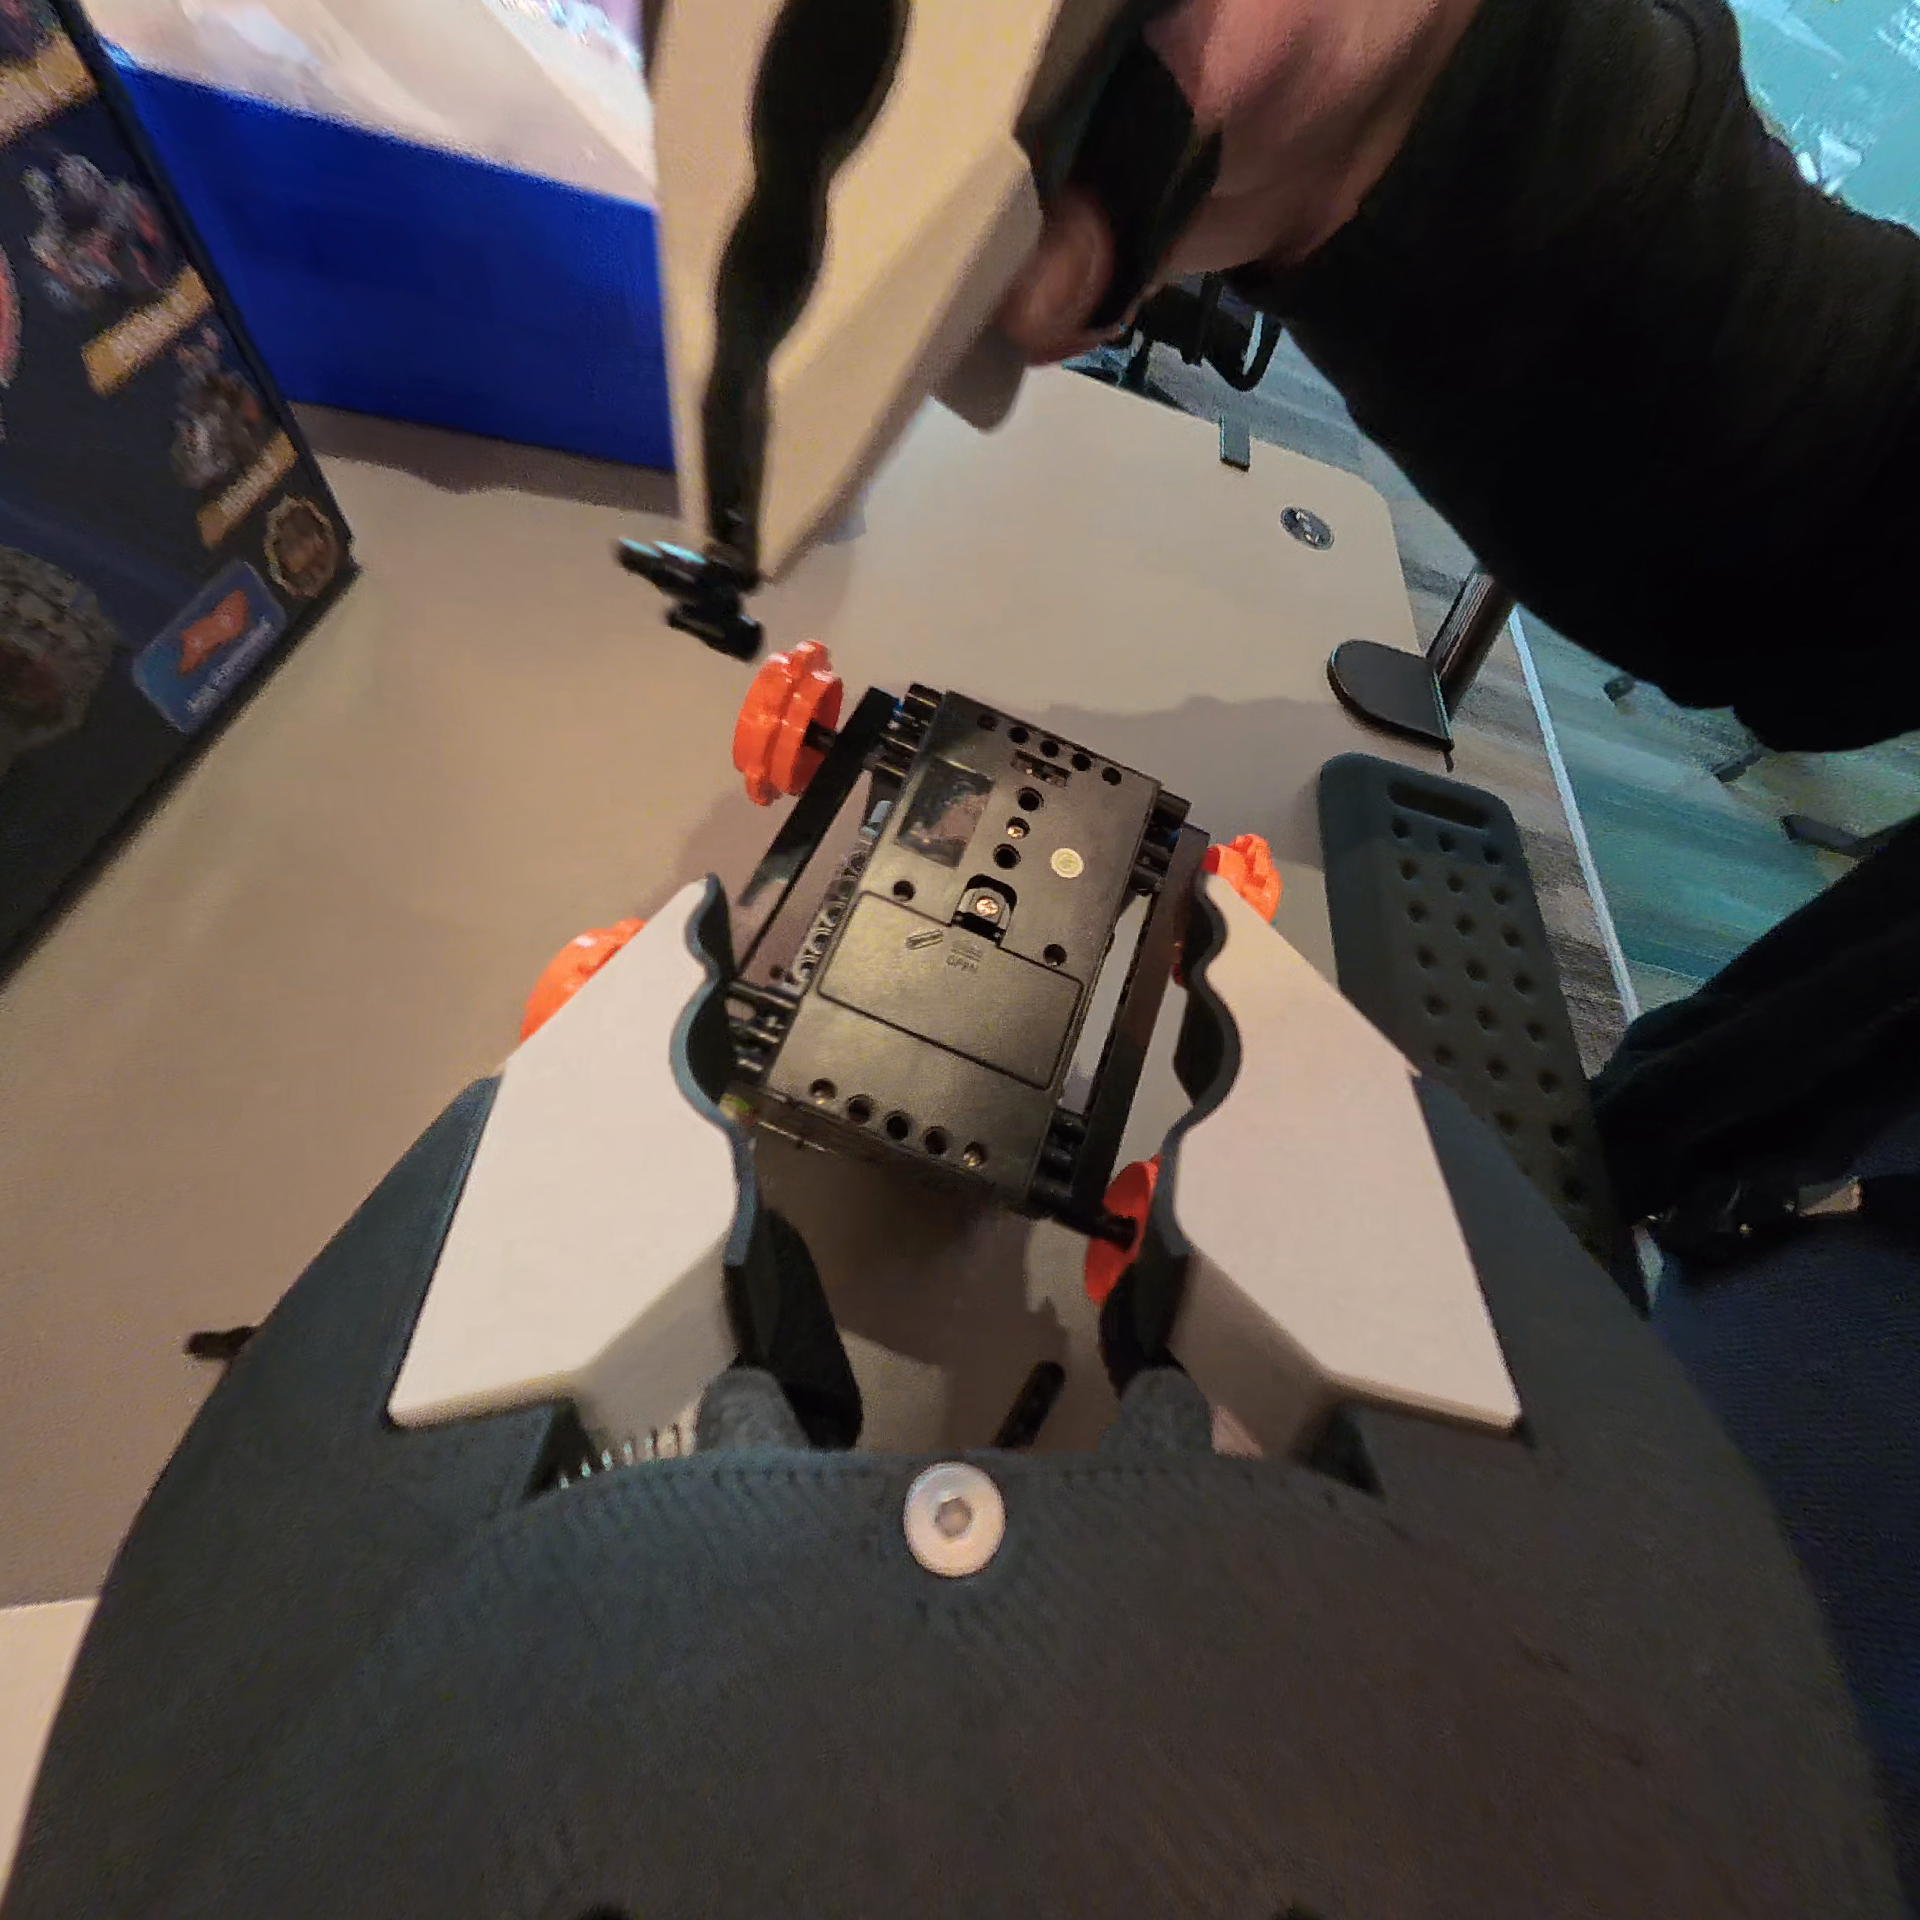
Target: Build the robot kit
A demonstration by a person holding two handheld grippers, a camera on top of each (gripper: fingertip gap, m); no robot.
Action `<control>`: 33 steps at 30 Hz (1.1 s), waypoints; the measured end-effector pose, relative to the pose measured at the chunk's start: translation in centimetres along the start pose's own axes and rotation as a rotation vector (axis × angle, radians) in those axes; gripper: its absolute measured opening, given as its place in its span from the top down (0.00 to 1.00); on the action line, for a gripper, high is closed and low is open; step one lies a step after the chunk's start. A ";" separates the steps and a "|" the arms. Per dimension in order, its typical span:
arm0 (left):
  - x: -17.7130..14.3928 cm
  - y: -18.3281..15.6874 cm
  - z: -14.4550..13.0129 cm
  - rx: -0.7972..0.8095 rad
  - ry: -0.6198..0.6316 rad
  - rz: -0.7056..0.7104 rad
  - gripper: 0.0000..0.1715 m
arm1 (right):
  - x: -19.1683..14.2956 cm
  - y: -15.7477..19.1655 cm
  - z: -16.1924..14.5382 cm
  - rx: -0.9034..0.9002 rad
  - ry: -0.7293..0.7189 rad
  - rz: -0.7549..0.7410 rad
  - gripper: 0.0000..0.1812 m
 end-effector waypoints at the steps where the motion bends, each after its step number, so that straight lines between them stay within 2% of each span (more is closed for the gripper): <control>1: -0.4 0.4 0.0 0.005 -0.003 0.004 0.52 | 0.2 0.3 -0.2 -0.005 0.034 0.000 0.98; 5: -1.4 1.9 0.5 0.067 -0.004 0.013 0.55 | 1.6 1.4 -1.2 -0.034 0.197 -0.033 0.98; 9: -0.4 3.5 -0.3 0.141 0.091 0.019 0.55 | 2.8 1.8 -1.8 -0.049 0.335 -0.025 0.98; 11: 0.1 4.3 -0.7 0.103 0.106 0.008 0.53 | 3.1 1.5 -1.9 -0.051 0.395 -0.016 0.98; 15: 0.1 5.3 -1.3 0.016 0.044 -0.010 0.50 | 3.7 1.4 -1.9 -0.059 0.506 0.080 0.98; 18: -0.4 5.5 -1.7 -0.104 -0.060 -0.089 0.51 | 3.9 1.4 -1.6 -0.045 0.556 0.188 0.98; 21: -1.1 6.2 -2.0 -0.224 -0.207 -0.149 0.58 | 4.2 1.3 -1.3 -0.034 0.598 0.267 0.98; 24: -1.0 6.9 -2.8 -0.316 -0.284 -0.232 0.66 | 4.3 1.3 -1.2 -0.036 0.636 0.315 0.98; 25: -0.8 6.6 -2.9 -0.302 -0.278 -0.249 0.70 | 4.3 1.3 -1.2 -0.039 0.646 0.324 0.98; 29: -0.4 5.9 -2.7 -0.269 -0.272 -0.263 0.73 | 4.2 1.6 -1.3 -0.055 0.676 0.357 0.98; 33: 0.5 5.4 -3.4 -0.261 -0.221 -0.286 0.81 | 4.1 2.1 -1.7 -0.078 0.694 0.382 0.98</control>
Point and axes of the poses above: each gripper's, where its closed fingertips meet, x out along the fingers, z out of its top, y = z × x across the jaws, the point moved 2 cm from there along -x, back along the fingers, and after that the axes turned 13 degrees about y, right-handed, at the moved point
